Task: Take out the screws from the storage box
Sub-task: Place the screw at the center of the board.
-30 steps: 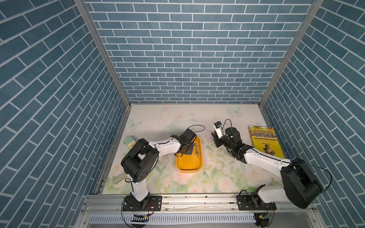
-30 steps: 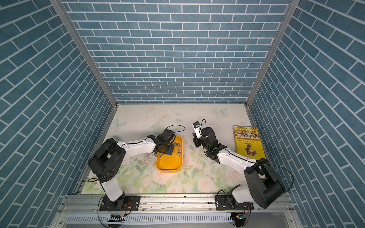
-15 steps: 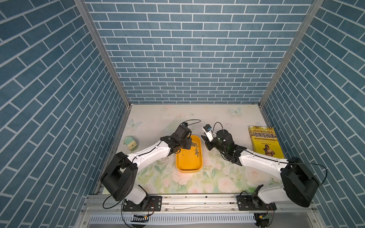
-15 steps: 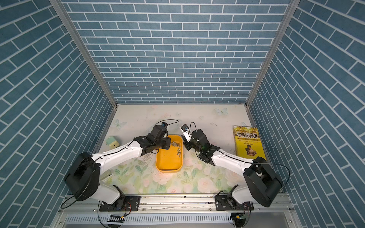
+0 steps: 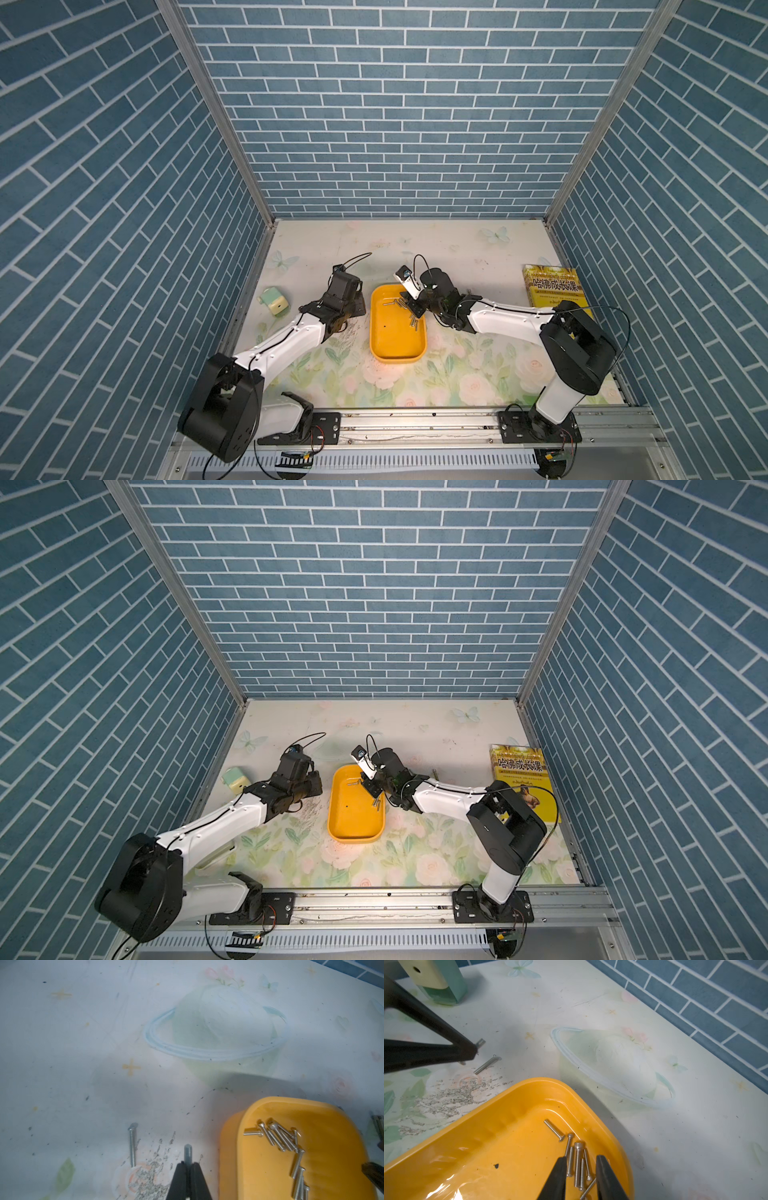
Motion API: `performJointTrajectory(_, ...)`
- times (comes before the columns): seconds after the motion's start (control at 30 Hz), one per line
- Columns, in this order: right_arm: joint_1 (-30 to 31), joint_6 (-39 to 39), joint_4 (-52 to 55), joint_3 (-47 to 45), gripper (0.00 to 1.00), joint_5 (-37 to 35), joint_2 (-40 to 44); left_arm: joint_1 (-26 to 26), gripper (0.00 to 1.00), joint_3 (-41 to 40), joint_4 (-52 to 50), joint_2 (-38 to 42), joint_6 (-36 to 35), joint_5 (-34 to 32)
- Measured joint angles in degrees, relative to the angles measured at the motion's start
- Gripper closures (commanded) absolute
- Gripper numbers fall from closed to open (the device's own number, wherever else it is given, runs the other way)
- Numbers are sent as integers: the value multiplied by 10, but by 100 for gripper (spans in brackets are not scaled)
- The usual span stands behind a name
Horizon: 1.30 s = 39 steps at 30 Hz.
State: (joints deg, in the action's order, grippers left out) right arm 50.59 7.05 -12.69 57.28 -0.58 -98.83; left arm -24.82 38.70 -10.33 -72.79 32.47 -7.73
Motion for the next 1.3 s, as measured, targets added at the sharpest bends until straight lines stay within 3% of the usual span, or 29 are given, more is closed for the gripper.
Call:
performJointTrajectory(0.3, 15, 110, 56, 81, 67, 52, -63, 37, 100, -50, 25, 13, 31, -19)
performJointTrajectory(0.73, 17, 258, 143, 189, 64, 66, -174, 121, 100, -75, 57, -66, 31, 21)
performJointTrajectory(0.9, 14, 289, 182, 241, 63, 77, -207, 123, 88, -74, 69, -83, 23, 42)
performJointTrajectory(1.3, 2, 305, 245, 313, 67, 100, -267, 127, 77, -58, 95, -110, 11, 68)
